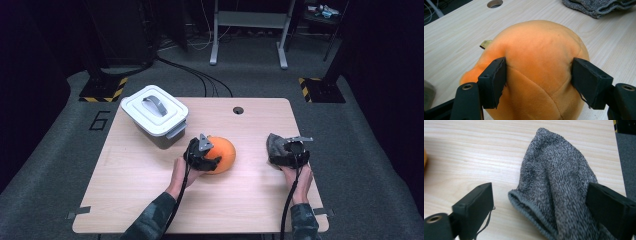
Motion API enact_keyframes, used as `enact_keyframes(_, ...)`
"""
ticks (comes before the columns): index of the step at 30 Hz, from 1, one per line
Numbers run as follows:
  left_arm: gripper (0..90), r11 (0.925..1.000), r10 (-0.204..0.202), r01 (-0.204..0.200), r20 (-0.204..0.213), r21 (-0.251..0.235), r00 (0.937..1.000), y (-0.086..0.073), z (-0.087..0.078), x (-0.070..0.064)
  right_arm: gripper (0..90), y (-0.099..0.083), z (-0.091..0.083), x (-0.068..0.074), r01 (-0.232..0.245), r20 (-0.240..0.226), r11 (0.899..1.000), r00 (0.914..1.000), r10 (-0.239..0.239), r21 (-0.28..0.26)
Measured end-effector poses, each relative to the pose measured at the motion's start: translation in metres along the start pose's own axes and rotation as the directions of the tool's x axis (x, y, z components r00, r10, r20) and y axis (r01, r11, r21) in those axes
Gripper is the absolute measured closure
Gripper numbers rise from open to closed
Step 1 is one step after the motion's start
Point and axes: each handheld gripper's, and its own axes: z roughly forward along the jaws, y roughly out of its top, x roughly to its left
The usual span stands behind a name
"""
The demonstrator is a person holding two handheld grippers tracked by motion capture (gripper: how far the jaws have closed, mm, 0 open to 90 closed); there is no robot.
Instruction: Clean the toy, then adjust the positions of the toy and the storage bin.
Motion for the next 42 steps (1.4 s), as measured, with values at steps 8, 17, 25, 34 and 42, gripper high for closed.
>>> enact_keyframes(8, 27.1, 0.9999, 0.001, -0.001, -0.004, 0.011, 1.0, 0.001, 0.0, 0.0, 3.0, -0.028, -0.013, -0.002, 0.013, -0.021, 0.999, 0.9997, -0.014, -0.045)
enact_keyframes(17, 26.5, 1.0, 0.006, -0.006, -0.017, 0.007, 0.9998, 0.001, 0.0, -0.001, 2.6, -0.057, -0.021, -0.01, -0.011, -0.019, 0.997, 0.9998, 0.009, -0.073)
enact_keyframes(25, 26.6, 0.9999, 0.007, -0.007, -0.026, 0.011, 0.9996, 0.001, 0.001, -0.003, 2.0, -0.076, -0.02, -0.015, -0.045, -0.013, 0.996, 0.999, 0.044, -0.075)
enact_keyframes(34, 28.1, 0.9981, 0.032, -0.029, -0.044, 0.055, 0.9985, 0.001, 0.004, -0.007, 1.6, -0.089, -0.023, -0.019, -0.05, -0.001, 0.995, 0.9987, 0.05, -0.082)
enact_keyframes(42, 54.6, 0.9953, 0.053, -0.049, -0.054, 0.084, 0.9971, -0.001, 0.008, -0.009, 1.4, -0.095, -0.019, -0.02, -0.051, 0.008, 0.996, 0.9986, 0.052, -0.067)
